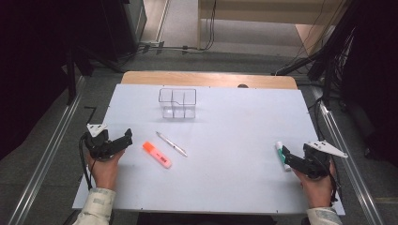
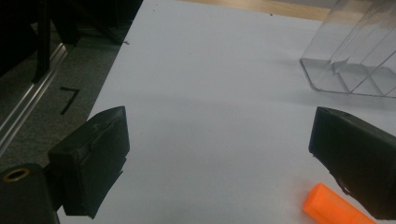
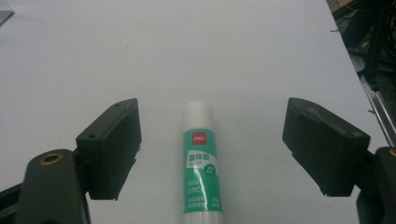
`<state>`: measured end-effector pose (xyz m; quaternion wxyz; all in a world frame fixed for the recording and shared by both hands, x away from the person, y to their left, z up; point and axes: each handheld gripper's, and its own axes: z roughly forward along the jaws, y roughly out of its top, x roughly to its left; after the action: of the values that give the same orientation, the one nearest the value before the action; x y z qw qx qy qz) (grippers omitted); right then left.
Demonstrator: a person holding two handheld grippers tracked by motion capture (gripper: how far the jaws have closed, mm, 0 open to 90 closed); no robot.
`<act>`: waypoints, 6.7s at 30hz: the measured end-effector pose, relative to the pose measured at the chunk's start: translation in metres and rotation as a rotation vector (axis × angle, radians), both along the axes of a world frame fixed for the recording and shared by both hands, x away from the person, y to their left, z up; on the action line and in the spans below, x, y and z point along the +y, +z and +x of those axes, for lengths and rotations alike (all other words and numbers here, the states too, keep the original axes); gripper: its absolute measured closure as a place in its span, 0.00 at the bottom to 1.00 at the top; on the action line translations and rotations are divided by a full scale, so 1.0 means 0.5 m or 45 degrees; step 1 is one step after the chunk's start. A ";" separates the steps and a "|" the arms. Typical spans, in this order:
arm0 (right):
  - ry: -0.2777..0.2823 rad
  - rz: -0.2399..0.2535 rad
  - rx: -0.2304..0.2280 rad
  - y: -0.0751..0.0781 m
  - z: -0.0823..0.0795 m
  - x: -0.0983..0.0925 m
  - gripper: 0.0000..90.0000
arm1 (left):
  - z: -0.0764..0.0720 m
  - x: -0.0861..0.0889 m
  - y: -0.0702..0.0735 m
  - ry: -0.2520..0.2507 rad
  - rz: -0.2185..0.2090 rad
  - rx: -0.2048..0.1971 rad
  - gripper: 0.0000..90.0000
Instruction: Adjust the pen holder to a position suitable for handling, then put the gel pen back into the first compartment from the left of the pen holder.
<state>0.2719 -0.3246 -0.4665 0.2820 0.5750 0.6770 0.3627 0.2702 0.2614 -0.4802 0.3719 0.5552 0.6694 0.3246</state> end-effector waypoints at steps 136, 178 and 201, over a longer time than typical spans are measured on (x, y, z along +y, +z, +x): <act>0.236 0.029 -0.046 -0.002 0.098 0.165 0.36 | 0.071 -0.115 0.033 -0.257 0.021 0.008 0.24; 0.237 0.056 0.055 -0.022 0.036 0.134 0.29 | 0.016 -0.060 -0.018 -0.214 0.005 0.127 0.21; 0.290 0.055 0.063 -0.026 0.042 0.161 0.29 | 0.012 -0.050 -0.018 -0.186 -0.014 0.109 0.21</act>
<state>0.2929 -0.2442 -0.4793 0.2096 0.5089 0.7368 0.3927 0.2764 0.2364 -0.4892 0.3687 0.6139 0.6442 0.2688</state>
